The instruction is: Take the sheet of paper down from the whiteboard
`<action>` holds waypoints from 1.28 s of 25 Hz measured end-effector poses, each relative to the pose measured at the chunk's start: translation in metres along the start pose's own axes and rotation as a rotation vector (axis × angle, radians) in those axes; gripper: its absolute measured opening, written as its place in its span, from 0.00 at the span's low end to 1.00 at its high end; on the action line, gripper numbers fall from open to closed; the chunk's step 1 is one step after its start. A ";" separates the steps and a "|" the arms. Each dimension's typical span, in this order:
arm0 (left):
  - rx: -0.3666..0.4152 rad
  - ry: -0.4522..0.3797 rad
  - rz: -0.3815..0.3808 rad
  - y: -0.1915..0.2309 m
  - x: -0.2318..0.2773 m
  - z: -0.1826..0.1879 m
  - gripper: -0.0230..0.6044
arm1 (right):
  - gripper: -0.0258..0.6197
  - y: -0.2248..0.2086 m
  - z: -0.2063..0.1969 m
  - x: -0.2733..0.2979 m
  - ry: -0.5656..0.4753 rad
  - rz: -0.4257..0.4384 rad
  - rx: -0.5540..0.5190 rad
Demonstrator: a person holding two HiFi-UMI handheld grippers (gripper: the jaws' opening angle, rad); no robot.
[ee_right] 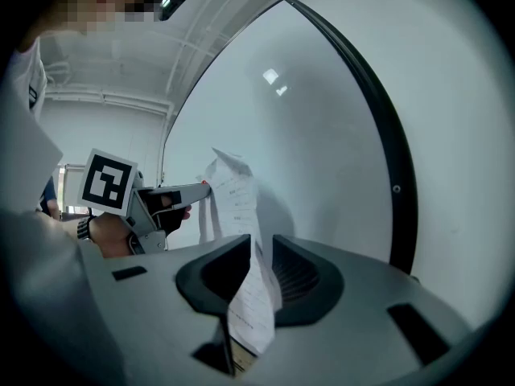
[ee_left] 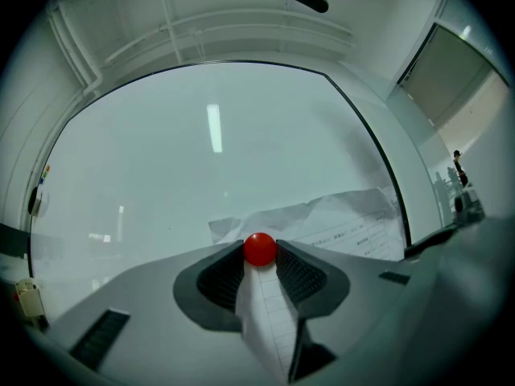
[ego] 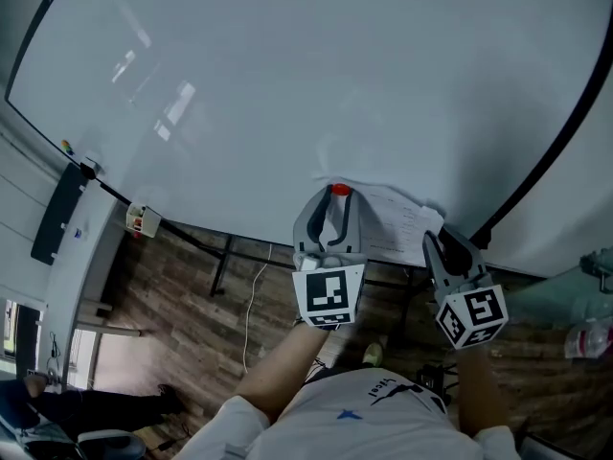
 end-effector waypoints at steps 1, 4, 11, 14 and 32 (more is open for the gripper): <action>0.002 0.000 -0.004 0.000 0.000 0.000 0.25 | 0.18 -0.001 0.001 0.001 -0.005 -0.001 0.001; 0.005 0.000 -0.018 0.002 0.002 0.001 0.25 | 0.09 -0.001 0.003 0.003 -0.011 0.004 -0.003; -0.022 0.002 -0.068 0.006 -0.001 0.000 0.25 | 0.06 0.006 -0.001 -0.001 -0.014 0.023 0.030; -0.028 0.010 -0.089 0.008 -0.006 -0.001 0.25 | 0.06 0.010 0.000 -0.005 -0.013 0.021 0.041; -0.099 0.148 -0.300 0.035 -0.117 -0.037 0.25 | 0.06 0.107 -0.032 -0.036 0.045 -0.018 0.085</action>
Point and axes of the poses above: the fingertips, and each gripper's own axes: x forward along the fingers, y to its left, z out of its top, the point moved 9 cm from there along -x, backward along the fingers, and after that the axes turned 4 degrees about z, right-handed, at the moved point
